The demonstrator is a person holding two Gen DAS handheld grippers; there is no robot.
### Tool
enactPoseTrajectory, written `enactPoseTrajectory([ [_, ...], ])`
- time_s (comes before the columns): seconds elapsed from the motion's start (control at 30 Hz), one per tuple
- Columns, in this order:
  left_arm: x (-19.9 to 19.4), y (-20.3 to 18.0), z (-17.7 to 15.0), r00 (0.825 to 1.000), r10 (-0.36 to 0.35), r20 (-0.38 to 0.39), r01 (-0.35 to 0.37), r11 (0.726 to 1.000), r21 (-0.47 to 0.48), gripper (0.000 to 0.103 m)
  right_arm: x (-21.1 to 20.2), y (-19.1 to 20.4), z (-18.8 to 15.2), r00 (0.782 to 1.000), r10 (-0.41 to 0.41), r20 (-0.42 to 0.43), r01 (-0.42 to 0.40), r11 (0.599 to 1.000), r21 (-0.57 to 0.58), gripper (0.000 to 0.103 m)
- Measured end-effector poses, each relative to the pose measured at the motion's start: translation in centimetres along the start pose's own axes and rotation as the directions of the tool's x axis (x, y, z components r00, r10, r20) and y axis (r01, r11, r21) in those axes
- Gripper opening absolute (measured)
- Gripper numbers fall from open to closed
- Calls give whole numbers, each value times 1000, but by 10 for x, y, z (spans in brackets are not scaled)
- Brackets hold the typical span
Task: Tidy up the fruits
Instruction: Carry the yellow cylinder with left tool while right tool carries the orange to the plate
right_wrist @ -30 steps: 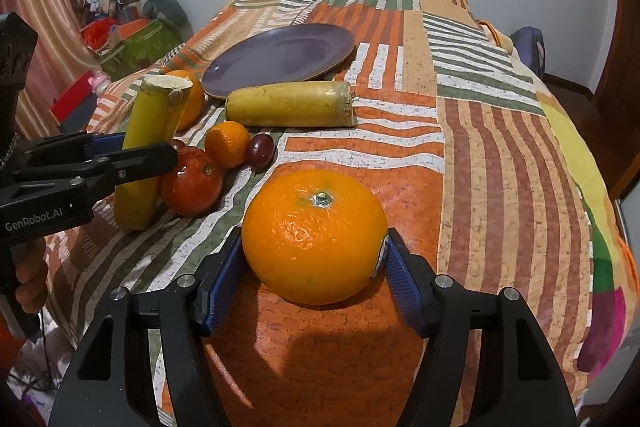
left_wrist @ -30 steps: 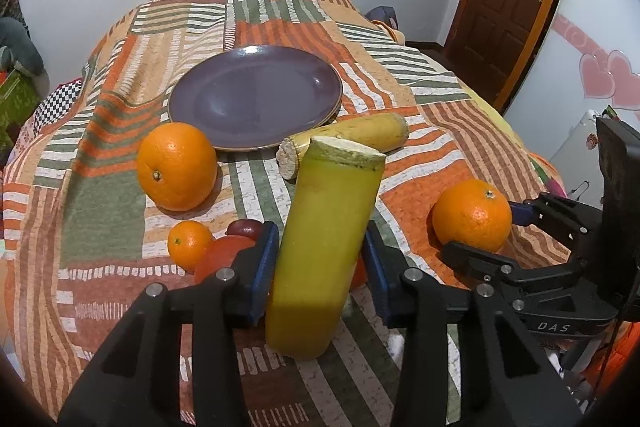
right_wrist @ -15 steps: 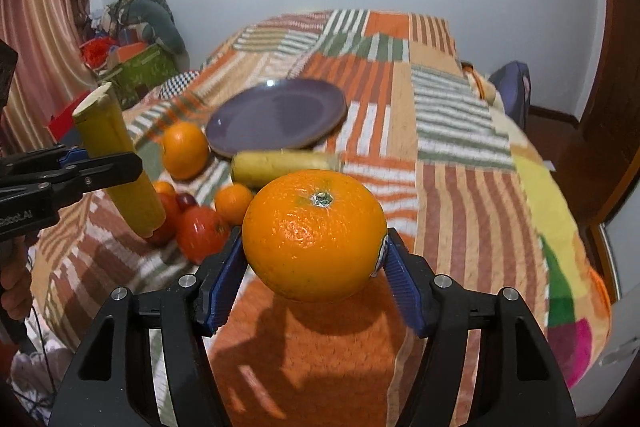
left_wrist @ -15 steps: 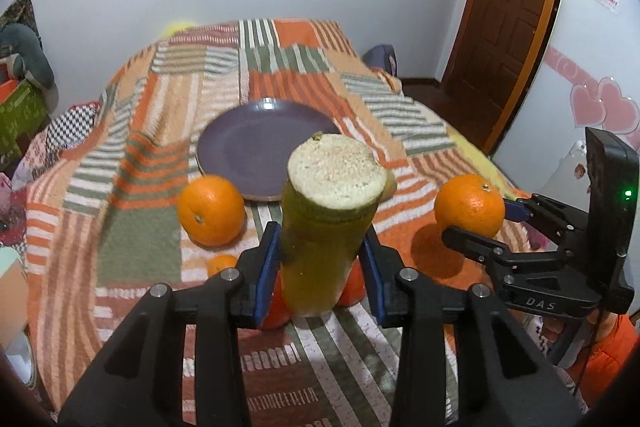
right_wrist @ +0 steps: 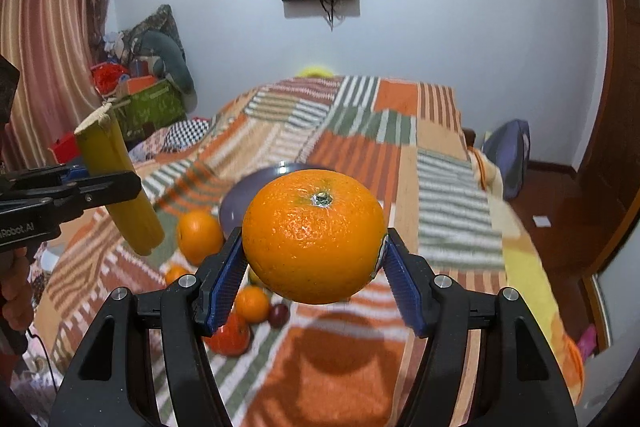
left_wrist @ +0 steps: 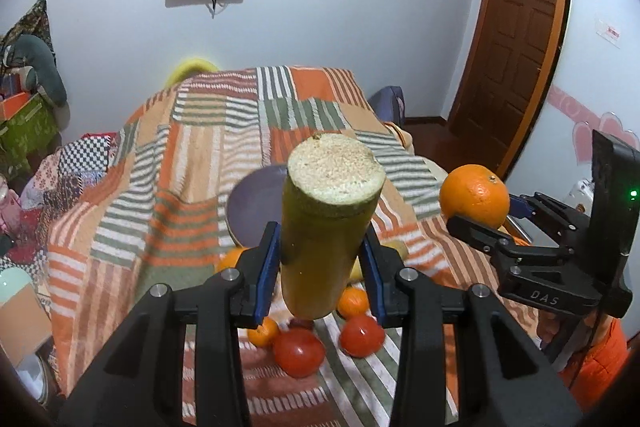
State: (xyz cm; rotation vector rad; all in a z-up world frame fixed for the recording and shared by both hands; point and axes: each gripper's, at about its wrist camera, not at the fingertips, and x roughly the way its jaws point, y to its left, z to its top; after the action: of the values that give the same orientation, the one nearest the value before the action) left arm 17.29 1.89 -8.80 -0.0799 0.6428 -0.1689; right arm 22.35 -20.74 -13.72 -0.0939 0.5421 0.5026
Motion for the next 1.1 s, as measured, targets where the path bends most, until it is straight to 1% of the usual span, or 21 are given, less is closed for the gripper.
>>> enactPoseTrajectory([
  [0.3,24,22,30,1000,12,2,-12,1000,-28,38,22,4,29,998,-11,56,13,1000,-24,63],
  [0.43,42,31,40,1000,26,-15,-26,999,-37,38,40,7,39,998,-19,57,21,999,-31,63],
  [0.6,71,42,46,997,49,-54,-51,998,-35,37,59,10,43,999,-26,47,28,999,-40,63],
  [0.73,98,53,47,994,44,-97,-50,997,-56,37,79,10,44,1000,-20,20,20,999,-35,63],
  [0.87,125,62,44,989,40,-141,-50,997,-67,37,97,11,41,999,-29,-15,28,998,-55,63],
  [1.1,159,67,38,977,-8,-214,-11,996,-88,37,127,9,36,995,-23,-96,14,996,-89,63],
])
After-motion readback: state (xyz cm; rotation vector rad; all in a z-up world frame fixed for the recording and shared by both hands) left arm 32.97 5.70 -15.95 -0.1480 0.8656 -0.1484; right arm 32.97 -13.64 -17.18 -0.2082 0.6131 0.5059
